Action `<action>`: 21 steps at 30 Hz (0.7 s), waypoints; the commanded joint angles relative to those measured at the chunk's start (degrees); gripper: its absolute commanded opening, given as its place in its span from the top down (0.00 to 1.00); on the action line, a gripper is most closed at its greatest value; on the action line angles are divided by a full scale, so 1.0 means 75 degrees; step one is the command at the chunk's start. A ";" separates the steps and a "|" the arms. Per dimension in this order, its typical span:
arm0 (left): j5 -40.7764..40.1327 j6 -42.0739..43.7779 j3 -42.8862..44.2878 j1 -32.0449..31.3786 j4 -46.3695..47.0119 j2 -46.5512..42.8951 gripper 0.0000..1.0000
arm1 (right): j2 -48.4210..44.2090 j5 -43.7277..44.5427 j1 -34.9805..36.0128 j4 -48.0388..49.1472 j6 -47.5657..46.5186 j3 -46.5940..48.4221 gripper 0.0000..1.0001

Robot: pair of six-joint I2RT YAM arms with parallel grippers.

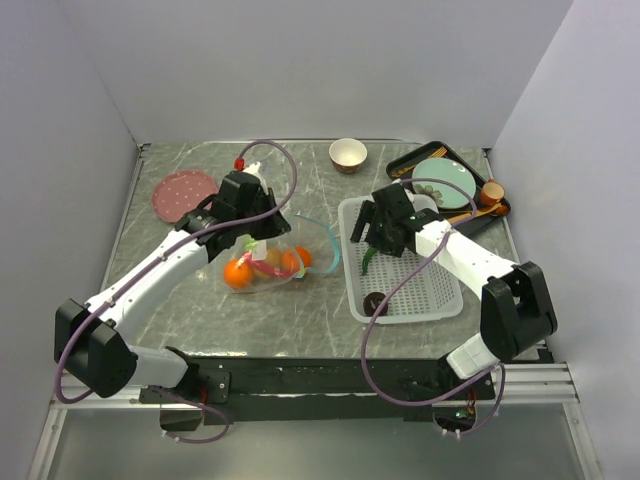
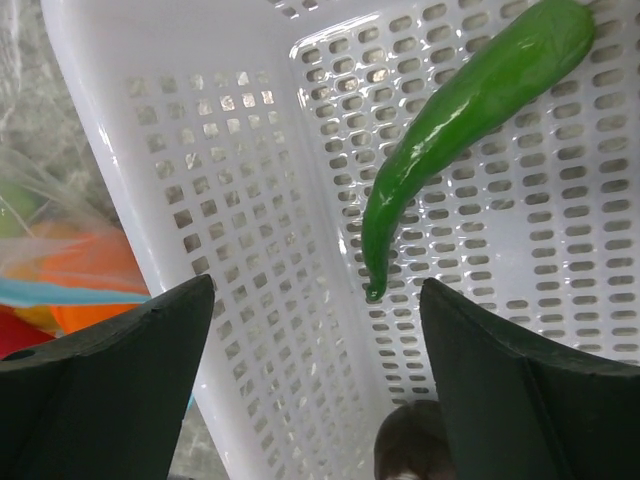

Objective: Place the food in the zip-top bag and seal the zipper
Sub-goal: Pick up the fake vegetable from the bin.

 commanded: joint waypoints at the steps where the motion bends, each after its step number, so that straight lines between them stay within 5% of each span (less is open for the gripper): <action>1: 0.0109 0.0290 0.0427 0.0137 0.0023 -0.0018 0.99 | 0.0147 -0.0034 -0.0036 0.0321 0.0220 -0.0005 0.15; 13: 0.0262 0.0290 0.0134 0.0442 0.0117 -0.0123 0.99 | 0.1108 0.0386 -0.0024 0.0087 0.0302 0.0393 0.27; 15: 0.0250 0.0325 0.0146 0.0500 0.0117 -0.0135 0.99 | 0.1155 0.0504 0.0011 -0.0053 0.0326 0.0440 0.39; 21: 0.0320 0.0290 0.0075 0.0606 0.0210 -0.0170 0.99 | 0.1226 0.0634 0.0035 -0.0019 0.0291 0.0276 0.46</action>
